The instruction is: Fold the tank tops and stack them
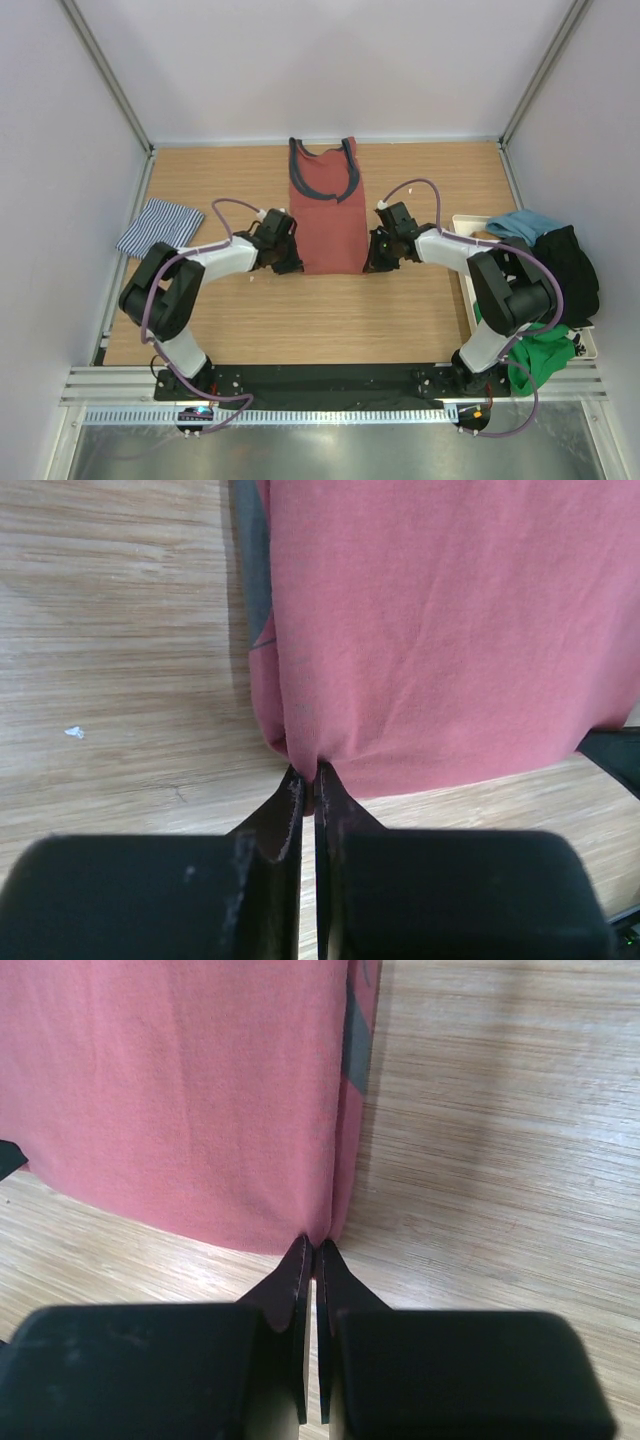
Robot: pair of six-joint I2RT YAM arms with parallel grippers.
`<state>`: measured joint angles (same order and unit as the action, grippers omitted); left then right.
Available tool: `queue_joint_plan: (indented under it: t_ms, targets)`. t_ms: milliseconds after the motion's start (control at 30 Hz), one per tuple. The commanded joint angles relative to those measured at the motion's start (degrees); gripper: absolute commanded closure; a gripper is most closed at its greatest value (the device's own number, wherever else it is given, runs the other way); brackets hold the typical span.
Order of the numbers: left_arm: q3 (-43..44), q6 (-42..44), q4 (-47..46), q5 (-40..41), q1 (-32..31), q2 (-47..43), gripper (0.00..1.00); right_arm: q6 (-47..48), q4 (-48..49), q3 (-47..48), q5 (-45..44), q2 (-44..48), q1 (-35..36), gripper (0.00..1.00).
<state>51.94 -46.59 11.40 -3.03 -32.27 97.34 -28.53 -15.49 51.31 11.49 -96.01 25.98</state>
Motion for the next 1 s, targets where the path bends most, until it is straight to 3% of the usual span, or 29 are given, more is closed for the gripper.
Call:
queue_joint_plan:
  t_ms: [0,333,533,967]
  targets:
    - [-2.2,0.6,1.6,2.0,-0.9,-1.0,1.0,1.5,-2.9,0.2,-0.3,2.0,0.5,0.96]
    - [-14.1,-4.3,6.4,5.3,-9.8,-17.3,1.0,-2.7,-9.2,-10.9,-2.3,18.1,6.3,0.95]
    - [-17.8,-10.4,13.6,10.1,-21.1,-28.8,1.0,-9.2,-13.6,-16.9,-4.6,30.2,12.8,0.96]
    - [-17.8,-22.8,24.1,14.0,-35.5,-41.5,1.0,-14.1,-26.0,-15.4,-6.7,45.7,18.6,0.97]
